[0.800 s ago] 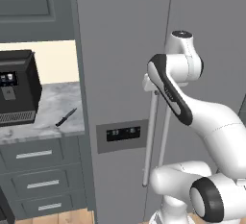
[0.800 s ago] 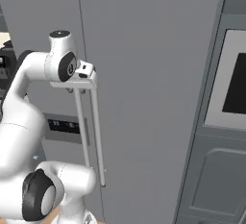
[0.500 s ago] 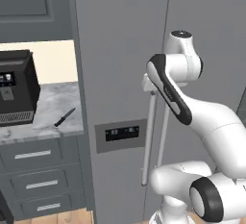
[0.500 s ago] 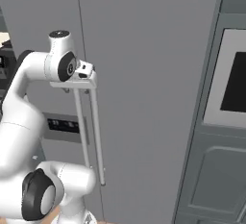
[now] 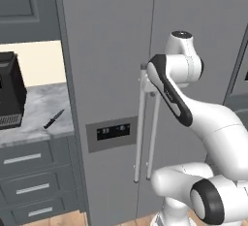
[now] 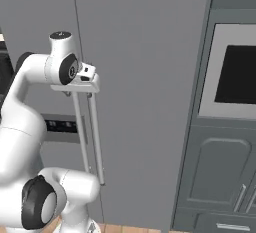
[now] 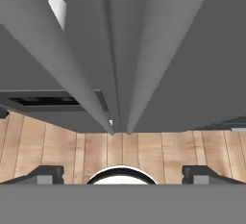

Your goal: Retrieve the butter from the fridge and place it on a plate on the dining table. Then retrieve the butter knife by the fridge and place it near the plate.

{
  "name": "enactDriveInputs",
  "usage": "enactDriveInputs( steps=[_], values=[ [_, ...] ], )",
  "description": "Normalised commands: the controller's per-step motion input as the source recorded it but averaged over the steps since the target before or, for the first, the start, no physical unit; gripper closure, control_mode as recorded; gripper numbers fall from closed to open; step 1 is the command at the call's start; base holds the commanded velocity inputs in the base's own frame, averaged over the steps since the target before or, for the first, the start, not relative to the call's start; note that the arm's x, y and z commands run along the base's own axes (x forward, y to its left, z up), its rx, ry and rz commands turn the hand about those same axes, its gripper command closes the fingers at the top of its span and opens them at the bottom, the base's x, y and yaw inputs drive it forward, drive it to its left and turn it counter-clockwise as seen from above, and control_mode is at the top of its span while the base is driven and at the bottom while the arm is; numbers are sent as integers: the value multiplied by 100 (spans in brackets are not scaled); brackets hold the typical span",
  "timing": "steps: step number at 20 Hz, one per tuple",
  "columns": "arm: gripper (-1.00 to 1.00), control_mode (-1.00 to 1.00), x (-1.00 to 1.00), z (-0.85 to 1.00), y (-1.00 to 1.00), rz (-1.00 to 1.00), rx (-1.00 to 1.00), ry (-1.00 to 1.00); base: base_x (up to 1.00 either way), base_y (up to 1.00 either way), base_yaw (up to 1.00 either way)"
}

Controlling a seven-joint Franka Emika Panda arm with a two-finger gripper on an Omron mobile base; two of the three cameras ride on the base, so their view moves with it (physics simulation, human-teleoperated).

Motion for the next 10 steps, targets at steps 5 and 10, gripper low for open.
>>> enactDriveInputs(
  steps=[5, 10],
  values=[
    [-100, 100, 0, 0, 0, 0, 0, 0, -51, -1, -10],
    [-100, 100, 0, 0, 0, 0, 0, 0, -51, 0, -5]
  ],
)
